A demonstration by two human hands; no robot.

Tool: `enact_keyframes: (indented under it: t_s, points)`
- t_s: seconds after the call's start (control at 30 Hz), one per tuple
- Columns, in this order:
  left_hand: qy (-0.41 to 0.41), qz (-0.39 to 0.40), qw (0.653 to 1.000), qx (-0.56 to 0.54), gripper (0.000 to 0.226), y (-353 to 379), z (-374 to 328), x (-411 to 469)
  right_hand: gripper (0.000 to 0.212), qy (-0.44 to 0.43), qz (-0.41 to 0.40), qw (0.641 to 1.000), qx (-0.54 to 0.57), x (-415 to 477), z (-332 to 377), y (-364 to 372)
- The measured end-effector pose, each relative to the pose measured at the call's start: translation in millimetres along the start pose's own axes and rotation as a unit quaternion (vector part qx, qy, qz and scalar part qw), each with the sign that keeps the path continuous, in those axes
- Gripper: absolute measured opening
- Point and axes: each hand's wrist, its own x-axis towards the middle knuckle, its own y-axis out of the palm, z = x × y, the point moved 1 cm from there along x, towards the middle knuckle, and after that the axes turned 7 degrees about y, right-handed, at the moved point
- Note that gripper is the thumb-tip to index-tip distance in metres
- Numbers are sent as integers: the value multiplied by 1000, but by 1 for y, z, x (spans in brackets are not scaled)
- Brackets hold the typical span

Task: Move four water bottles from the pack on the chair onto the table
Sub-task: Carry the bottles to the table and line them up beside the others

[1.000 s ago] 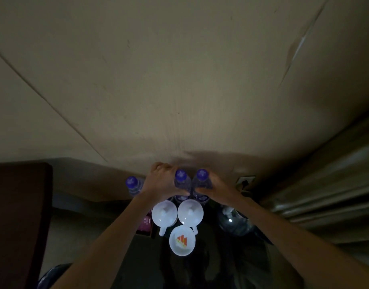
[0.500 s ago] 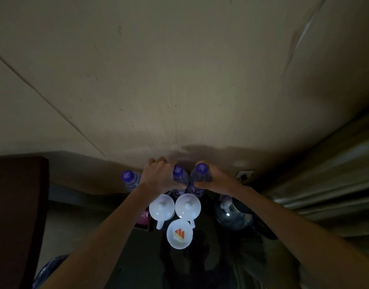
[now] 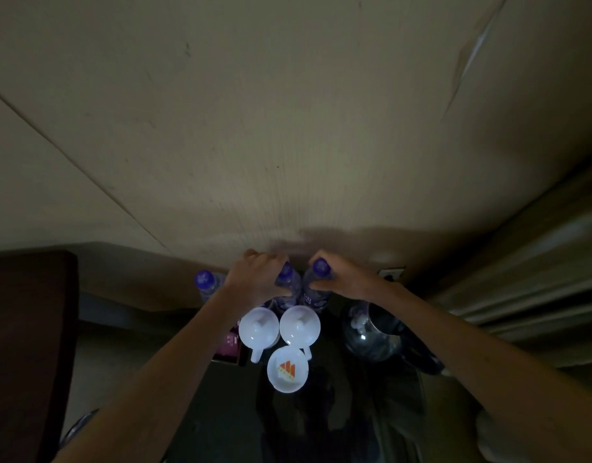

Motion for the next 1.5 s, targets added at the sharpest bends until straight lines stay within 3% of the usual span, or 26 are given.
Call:
enact_keyframes:
  t_s: [0.27, 0.37, 0.5, 0.6, 0.83, 1.0, 1.17, 1.5]
  points:
    - [-12, -20, 1000, 4, 59, 4, -3, 1, 39, 8, -29, 1000, 2, -6, -1, 3]
    - [-1, -9, 1000, 20, 62, 4, -1, 2, 52, 21, -25, 999, 21, -8, 0, 4]
    - [1, 11, 999, -42, 90, -8, 15, -6, 76, 33, -9, 999, 38, -16, 12, -1]
    - [-7, 35, 997, -69, 95, -18, 39, -27, 82, 34, -1, 999, -7, -17, 26, -6]
    - [-52, 42, 997, -47, 81, -8, 63, -65, 75, 7, 22, 989, -146, -9, 54, 2]
    - [-72, 23, 994, -82, 50, 1, 71, -75, 54, 2, 2, 971, -238, -6, 50, 4]
    - [-69, 11, 993, -98, 47, 3, 73, -74, 34, -9, -8, 970, -242, -4, 44, 4]
    - [-125, -12, 982, -141, 43, 5, 73, -77, 32, -9, -17, 970, -244, 2, 39, 4]
